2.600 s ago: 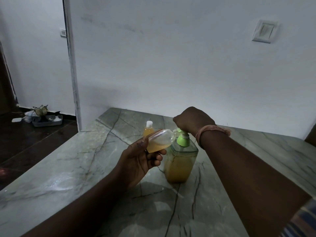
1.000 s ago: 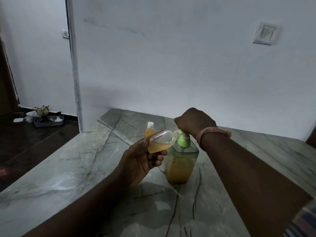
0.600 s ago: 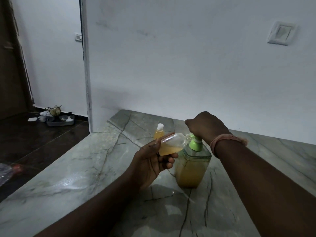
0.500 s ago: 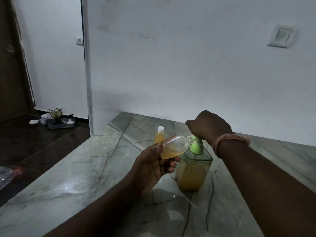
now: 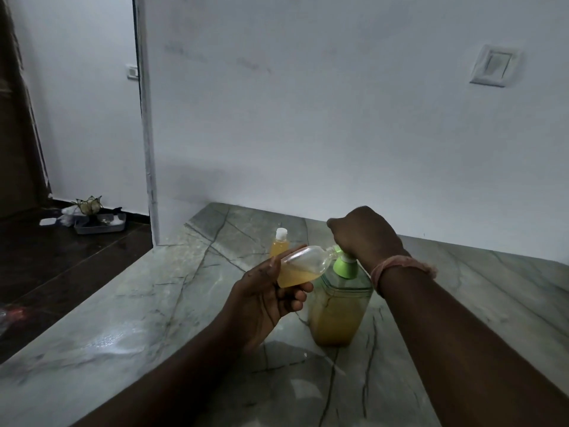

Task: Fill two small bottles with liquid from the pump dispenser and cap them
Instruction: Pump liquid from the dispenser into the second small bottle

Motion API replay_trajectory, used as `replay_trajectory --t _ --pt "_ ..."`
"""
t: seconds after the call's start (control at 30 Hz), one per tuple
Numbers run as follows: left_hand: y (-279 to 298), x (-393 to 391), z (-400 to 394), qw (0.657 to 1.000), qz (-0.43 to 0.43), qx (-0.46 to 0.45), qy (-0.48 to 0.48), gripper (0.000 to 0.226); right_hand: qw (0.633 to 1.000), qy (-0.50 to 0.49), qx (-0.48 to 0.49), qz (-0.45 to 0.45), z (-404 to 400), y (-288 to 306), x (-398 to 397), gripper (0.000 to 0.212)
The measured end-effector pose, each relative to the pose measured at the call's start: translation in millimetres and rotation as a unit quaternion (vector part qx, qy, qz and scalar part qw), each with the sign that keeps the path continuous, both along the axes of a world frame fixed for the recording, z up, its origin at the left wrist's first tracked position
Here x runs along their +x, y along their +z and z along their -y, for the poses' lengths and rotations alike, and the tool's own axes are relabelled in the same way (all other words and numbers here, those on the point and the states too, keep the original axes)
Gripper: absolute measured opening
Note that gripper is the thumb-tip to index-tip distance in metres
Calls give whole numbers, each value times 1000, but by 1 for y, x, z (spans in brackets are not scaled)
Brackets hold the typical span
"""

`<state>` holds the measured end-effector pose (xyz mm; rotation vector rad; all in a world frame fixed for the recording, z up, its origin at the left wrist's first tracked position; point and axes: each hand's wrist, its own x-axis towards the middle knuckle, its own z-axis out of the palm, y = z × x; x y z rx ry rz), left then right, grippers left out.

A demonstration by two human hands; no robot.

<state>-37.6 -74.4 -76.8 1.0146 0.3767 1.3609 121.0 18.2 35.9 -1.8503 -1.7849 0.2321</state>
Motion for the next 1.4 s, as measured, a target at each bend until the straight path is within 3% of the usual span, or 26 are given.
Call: replay_trajectory --t 0.13,0.33,0.47,0.57,0.73,0.97,1.17,1.3,1.4 --pt "1 0 1 1000 -6 3 -8 49 1000 -5 -26 -1 3 -1 1 24" --pt "0 1 3 1000 -2 0 -2 46 997 3 -4 79 5 12 -4 26" --pt "0 0 3 1000 1 2 -8 48 997 44 -38 52 0 -3 -1 22" --pt "2 0 2 1000 -4 2 -12 47 998 19 -37 44 2 0 0 21" --pt "1 1 4 1000 4 -2 -9 45 996 -1 -17 86 6 13 -4 22" --pt "1 1 2 1000 -2 6 -9 47 999 -1 -31 26 5 1 -2 21" --pt "2 1 5 1000 -8 7 -4 46 995 -5 2 96 10 15 -4 25" --pt "1 0 2 1000 -4 0 -6 48 1000 1 -18 23 6 3 -3 22" --pt "2 0 2 1000 -7 3 -11 50 999 2 -29 23 7 1 -2 23"
